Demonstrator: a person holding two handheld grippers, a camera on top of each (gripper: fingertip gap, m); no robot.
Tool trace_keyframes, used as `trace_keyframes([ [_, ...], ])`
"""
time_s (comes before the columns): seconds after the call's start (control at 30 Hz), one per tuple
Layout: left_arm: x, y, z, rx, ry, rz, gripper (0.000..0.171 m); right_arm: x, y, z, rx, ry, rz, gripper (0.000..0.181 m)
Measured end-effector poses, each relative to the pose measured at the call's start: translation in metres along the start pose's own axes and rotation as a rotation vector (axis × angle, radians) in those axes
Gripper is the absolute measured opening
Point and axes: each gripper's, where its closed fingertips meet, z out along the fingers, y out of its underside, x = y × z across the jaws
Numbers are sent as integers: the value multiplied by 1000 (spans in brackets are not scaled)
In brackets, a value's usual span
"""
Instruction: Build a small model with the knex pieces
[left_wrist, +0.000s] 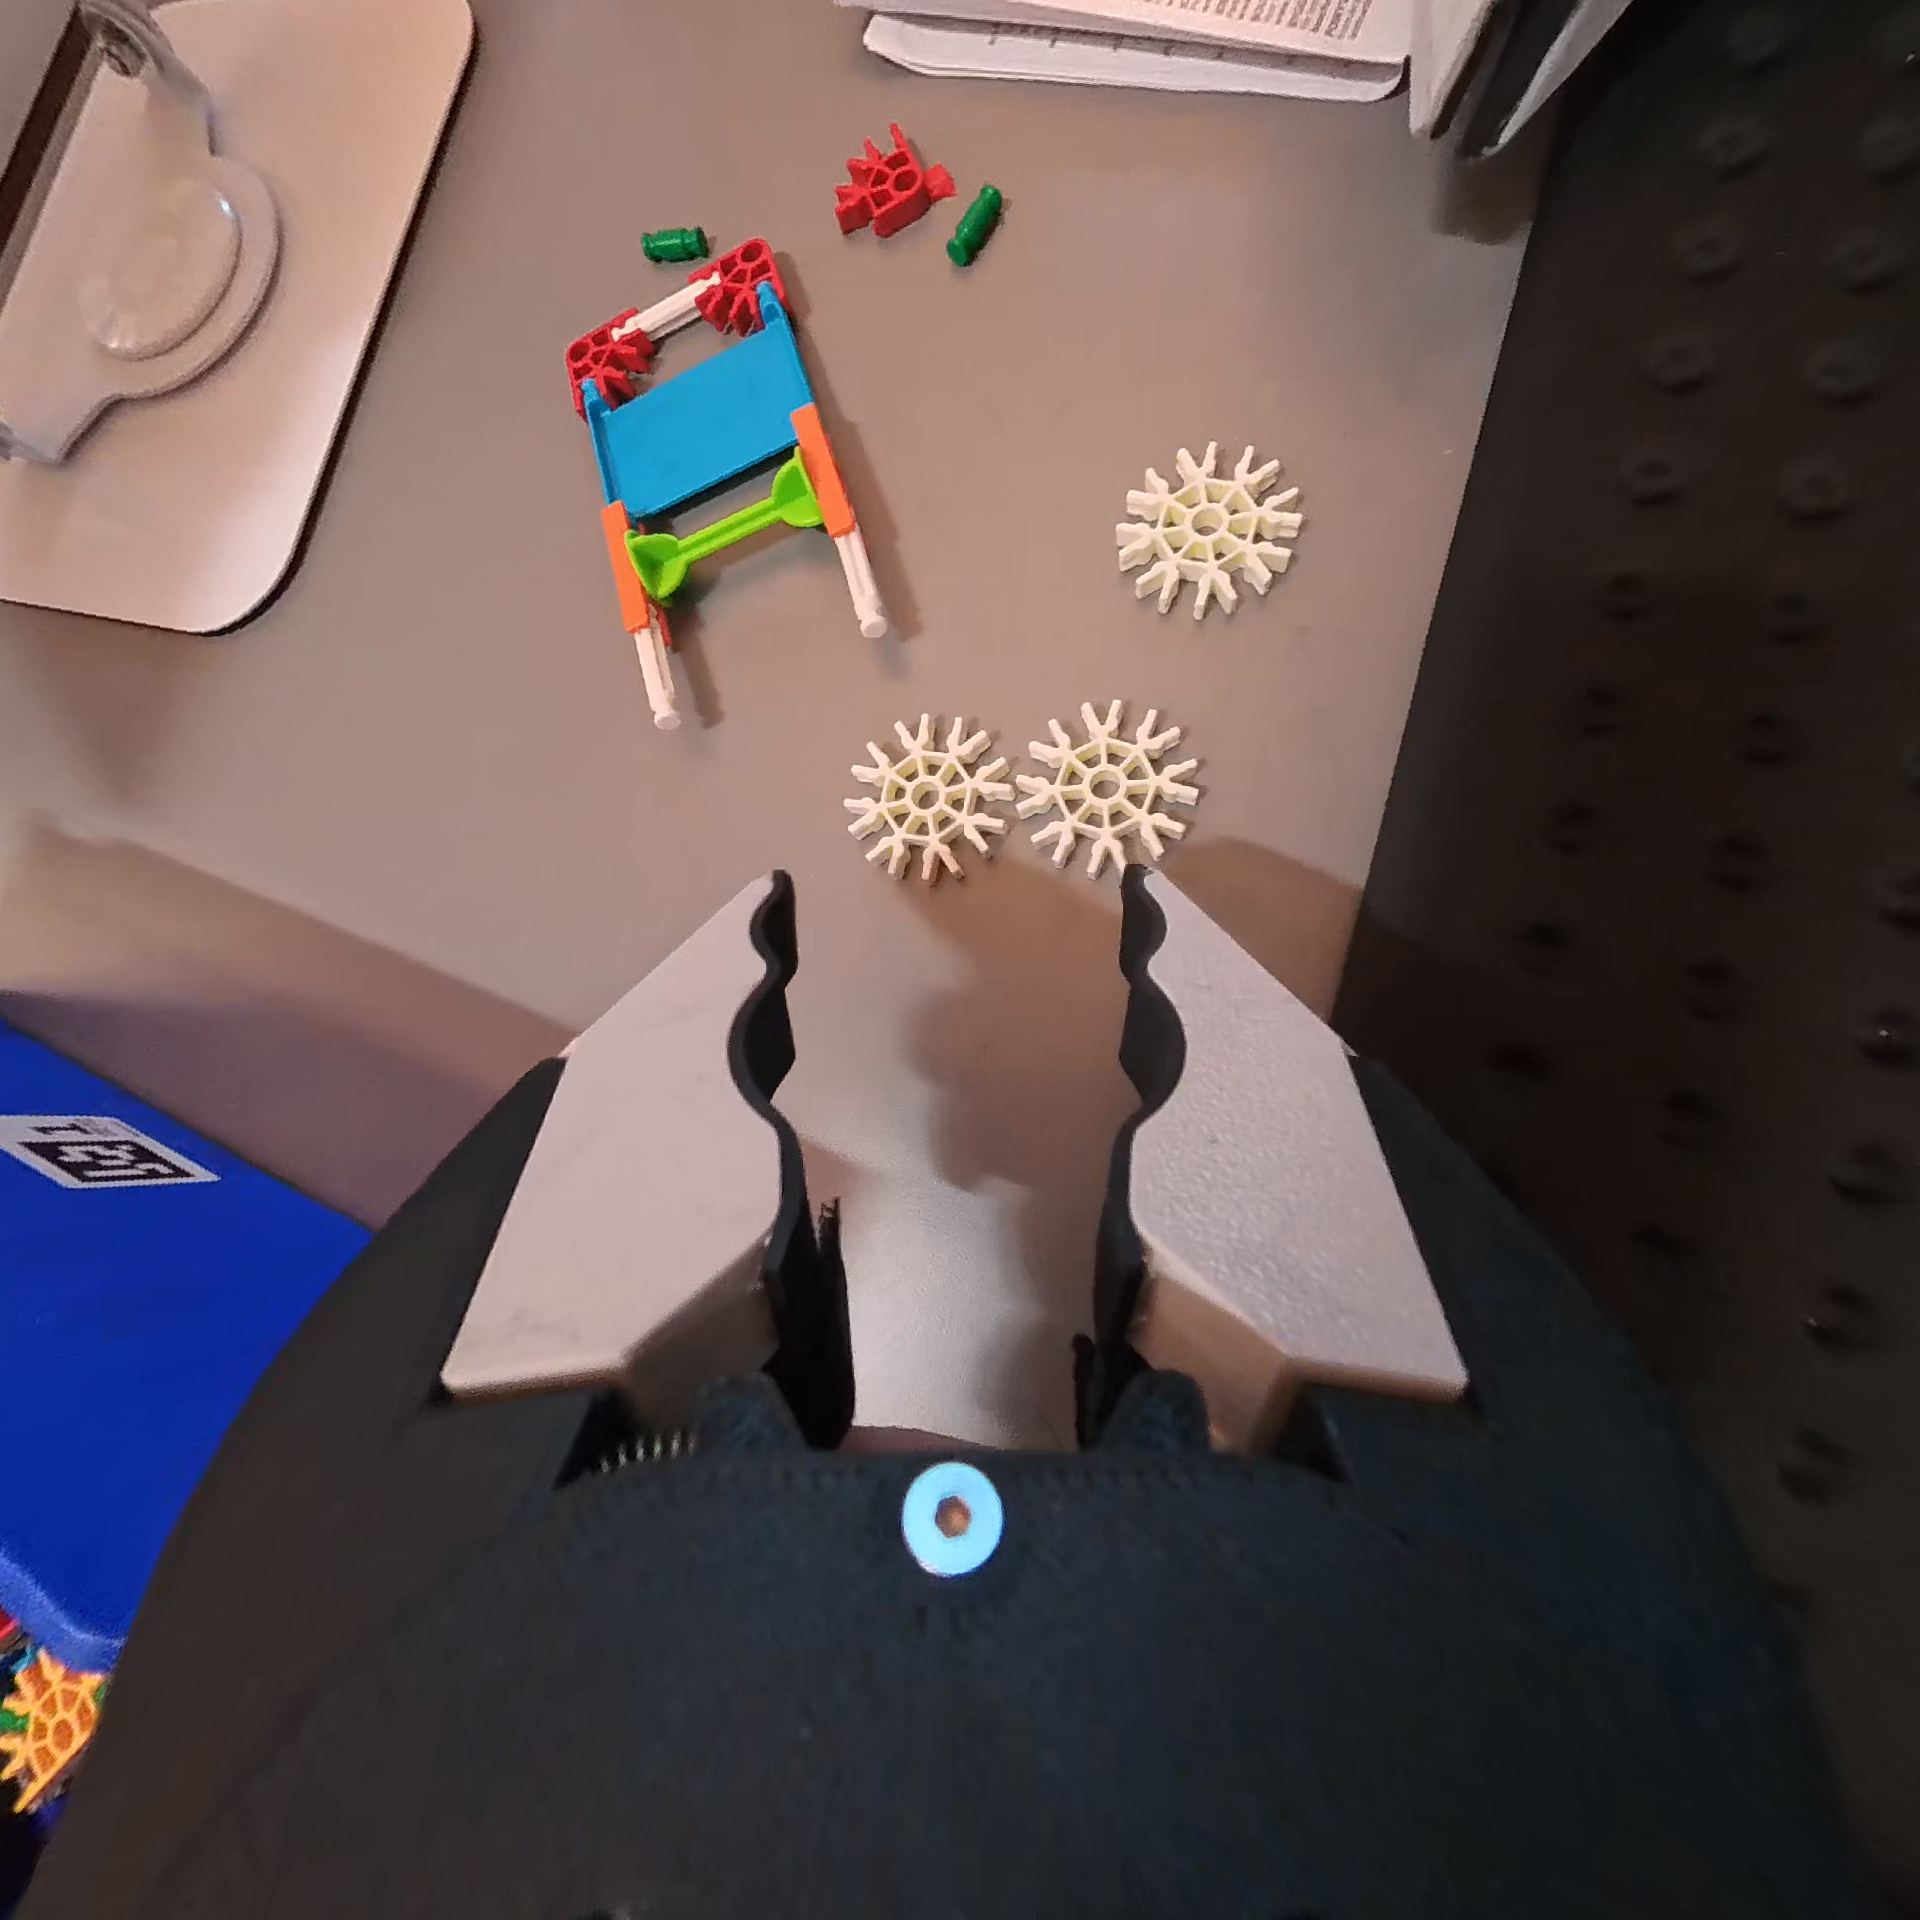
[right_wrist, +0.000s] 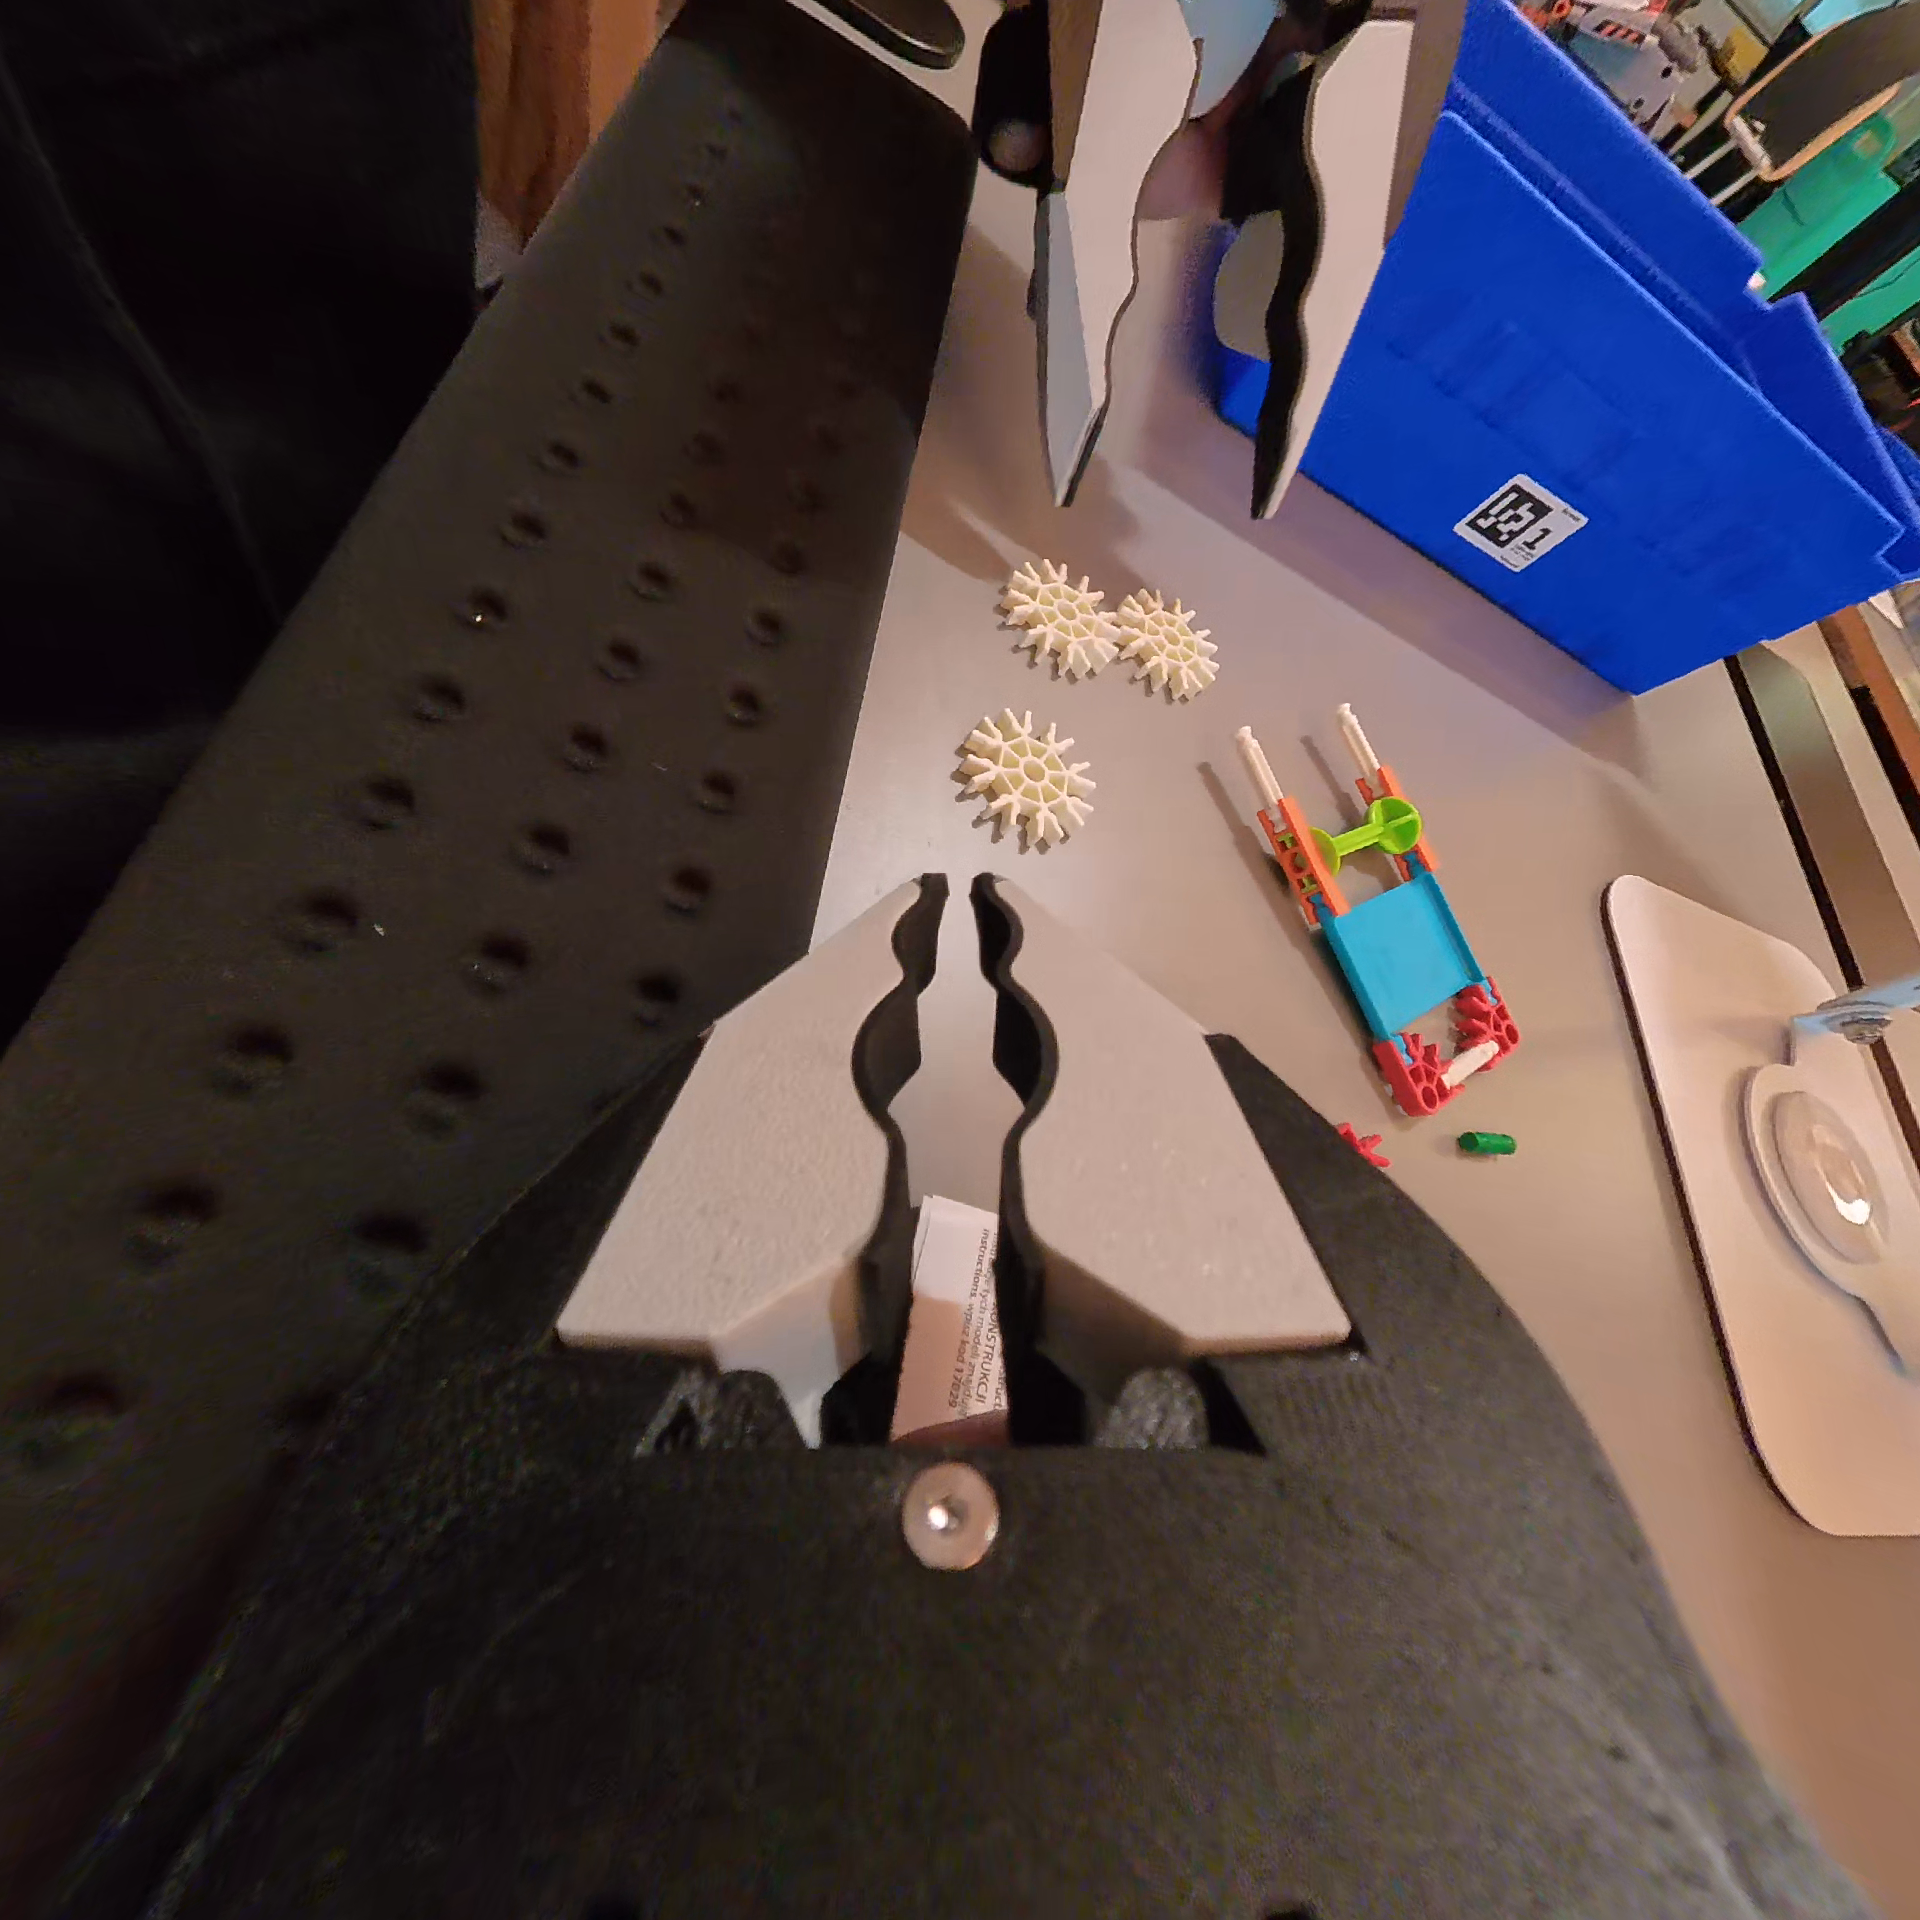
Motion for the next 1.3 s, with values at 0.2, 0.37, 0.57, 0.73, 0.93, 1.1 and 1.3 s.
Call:
trace_keyframes([
  [0.2,2,-4,1,36,30,2,60,10,-11,-6,25,19,34,5],
  [0.37,8,-4,8,26,69,11,61,17,-30,-11,-16,-2,22,6],
  [0.57,-11,-5,22,-3,13,-61,45,44,-40,-18,-99,25,-15,7],
  [0.73,-10,3,30,-36,48,-131,36,76,-32,-13,-129,35,42,7],
  [0.93,-5,-4,37,13,85,-162,38,106,-18,17,-142,-30,133,14],
  [1.1,0,-12,44,41,113,-164,36,135,0,43,-188,-61,131,17],
  [1.3,-4,-16,47,59,81,-127,35,169,-3,51,-153,-118,174,16],
])
